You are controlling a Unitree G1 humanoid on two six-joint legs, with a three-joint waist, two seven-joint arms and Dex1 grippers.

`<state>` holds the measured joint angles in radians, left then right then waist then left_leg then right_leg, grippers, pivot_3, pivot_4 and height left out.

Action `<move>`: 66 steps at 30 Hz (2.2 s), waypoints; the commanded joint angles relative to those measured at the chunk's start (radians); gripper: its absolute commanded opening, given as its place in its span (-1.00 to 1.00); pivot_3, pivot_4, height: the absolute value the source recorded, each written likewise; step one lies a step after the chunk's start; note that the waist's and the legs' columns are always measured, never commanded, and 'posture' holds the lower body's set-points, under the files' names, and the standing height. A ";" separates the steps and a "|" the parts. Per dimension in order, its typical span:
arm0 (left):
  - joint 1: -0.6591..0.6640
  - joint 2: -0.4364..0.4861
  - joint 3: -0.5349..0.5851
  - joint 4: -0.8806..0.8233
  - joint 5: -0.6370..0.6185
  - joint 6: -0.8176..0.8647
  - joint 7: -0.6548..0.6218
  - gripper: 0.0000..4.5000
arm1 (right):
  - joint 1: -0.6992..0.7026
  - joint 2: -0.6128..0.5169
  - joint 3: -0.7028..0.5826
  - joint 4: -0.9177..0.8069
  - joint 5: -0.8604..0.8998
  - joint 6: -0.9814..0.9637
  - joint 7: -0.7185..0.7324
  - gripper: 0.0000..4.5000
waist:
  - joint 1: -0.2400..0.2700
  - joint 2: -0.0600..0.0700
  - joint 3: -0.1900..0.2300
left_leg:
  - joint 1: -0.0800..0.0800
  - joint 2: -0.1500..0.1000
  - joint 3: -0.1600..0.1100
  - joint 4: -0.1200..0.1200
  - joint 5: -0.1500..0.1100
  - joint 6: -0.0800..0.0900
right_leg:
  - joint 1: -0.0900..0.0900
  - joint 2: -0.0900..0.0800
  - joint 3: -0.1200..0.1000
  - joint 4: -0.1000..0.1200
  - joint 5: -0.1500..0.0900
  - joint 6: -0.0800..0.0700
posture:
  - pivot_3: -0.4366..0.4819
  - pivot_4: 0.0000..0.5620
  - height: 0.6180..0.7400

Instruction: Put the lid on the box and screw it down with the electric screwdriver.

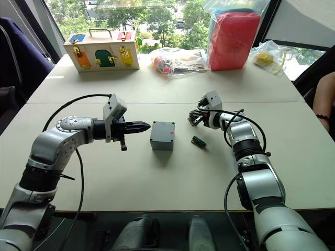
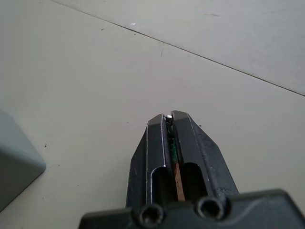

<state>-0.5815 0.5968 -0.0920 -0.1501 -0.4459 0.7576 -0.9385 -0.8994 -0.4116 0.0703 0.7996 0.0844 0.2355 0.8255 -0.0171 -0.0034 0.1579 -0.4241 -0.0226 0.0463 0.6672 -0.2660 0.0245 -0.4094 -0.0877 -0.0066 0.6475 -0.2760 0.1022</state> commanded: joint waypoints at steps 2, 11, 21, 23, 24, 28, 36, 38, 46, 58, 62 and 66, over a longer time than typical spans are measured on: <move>-0.001 0.008 0.008 -0.018 -0.003 -0.015 -0.001 -1.00 | 0.012 -0.013 -0.016 -0.079 0.013 -0.014 0.033 -0.96 | 0.001 0.000 0.000 | 0.000 0.000 0.000 0.000 0.000 0.000 | 0.000 0.000 0.000 0.000 0.000 0.000 | -0.05 -0.47 1.00; 0.005 0.023 0.026 -0.025 -0.016 -0.006 -0.007 -1.00 | 0.056 -0.067 -0.033 -0.342 0.062 0.050 0.100 -0.96 | 0.000 0.000 0.000 | 0.000 0.000 0.000 0.000 0.000 0.000 | 0.000 0.000 0.000 0.000 0.000 0.000 | -0.05 -0.47 1.00; 0.021 0.067 0.020 -0.030 -0.038 0.001 -0.045 -1.00 | 0.230 -0.053 0.029 -0.732 0.124 0.252 0.101 -0.96 | 0.004 0.000 0.000 | 0.000 0.000 -0.001 0.000 -0.001 0.002 | 0.000 -0.001 0.000 0.000 0.000 0.000 | -0.05 -0.47 1.00; 0.021 0.067 0.019 -0.029 -0.038 0.001 -0.045 -1.00 | 0.243 -0.045 0.033 -0.748 0.128 0.268 0.094 -0.96 | 0.004 0.000 0.000 | 0.000 0.000 -0.001 0.000 -0.002 0.003 | 0.000 -0.001 0.000 0.000 0.000 0.000 | -0.05 -0.47 1.00; 0.022 0.067 0.019 -0.030 -0.038 0.001 -0.045 -1.00 | 0.247 -0.042 0.035 -0.754 0.130 0.273 0.091 -0.96 | 0.005 0.000 0.000 | 0.000 0.000 -0.001 0.000 -0.002 0.003 | 0.000 -0.001 0.000 0.000 0.000 0.000 | -0.05 -0.47 1.00; 0.024 0.064 0.018 -0.038 -0.039 0.006 -0.039 -1.00 | 0.248 -0.031 0.044 -0.758 0.129 0.281 0.077 -0.96 | 0.004 0.000 0.000 | 0.000 0.000 -0.001 0.000 -0.002 0.003 | 0.000 -0.001 0.000 0.000 0.000 0.000 | -0.05 -0.47 1.00; 0.024 0.062 0.016 -0.048 -0.039 0.016 -0.034 -1.00 | 0.248 -0.036 0.068 -0.726 0.108 0.261 0.069 -0.96 | 0.004 0.000 0.000 | 0.000 0.000 -0.001 0.000 -0.002 0.003 | 0.000 -0.001 0.000 0.000 0.000 0.000 | -0.05 -0.47 1.00; 0.025 0.061 0.015 -0.050 -0.037 0.016 -0.033 -1.00 | 0.247 -0.038 0.072 -0.722 0.106 0.257 0.065 -0.96 | 0.004 0.000 0.000 | 0.000 0.000 -0.001 0.000 -0.002 0.003 | 0.000 -0.001 0.000 0.000 0.000 0.000 | -0.05 -0.47 1.00; 0.025 0.056 0.010 -0.056 -0.039 0.020 -0.026 -1.00 | 0.247 -0.031 0.057 -0.704 0.115 0.260 0.050 -0.96 | 0.004 0.000 0.000 | 0.000 0.000 -0.001 0.000 -0.002 0.003 | 0.000 -0.001 0.000 0.000 0.000 0.000 | -0.05 -0.47 1.00; 0.016 0.050 0.006 -0.052 -0.040 0.022 -0.023 -1.00 | 0.249 -0.051 0.051 -0.725 0.131 0.287 0.054 -0.96 | 0.004 0.000 0.000 | 0.000 0.000 -0.001 0.000 -0.002 0.003 | 0.000 -0.001 0.000 0.000 0.000 0.000 | -0.05 -0.47 1.00; 0.015 0.047 0.007 -0.056 -0.042 0.025 -0.021 -1.00 | 0.251 -0.044 0.064 -0.716 0.123 0.283 0.051 -0.96 | 0.004 0.000 0.000 | 0.000 0.000 -0.001 0.000 -0.002 0.003 | 0.000 -0.001 0.000 0.000 0.000 0.000 | -0.05 -0.47 1.00; 0.009 0.045 0.016 -0.066 -0.053 0.036 -0.017 -1.00 | 0.250 -0.035 0.068 -0.709 0.127 0.285 0.050 -0.73 | 0.004 0.000 0.000 | 0.000 0.000 -0.001 0.000 -0.002 0.003 | 0.000 0.000 0.000 0.000 0.000 0.000 | -0.05 -0.47 1.00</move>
<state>-0.5530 0.6425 -0.0948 -0.1731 -0.4731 0.7878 -0.9569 -0.6430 -0.4510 0.1441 0.1052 0.2010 0.5269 0.8761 -0.0130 -0.0033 0.1580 -0.4241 -0.0225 0.0457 0.6670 -0.2678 0.0275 -0.4097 -0.0882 -0.0066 0.6475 -0.2760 0.1021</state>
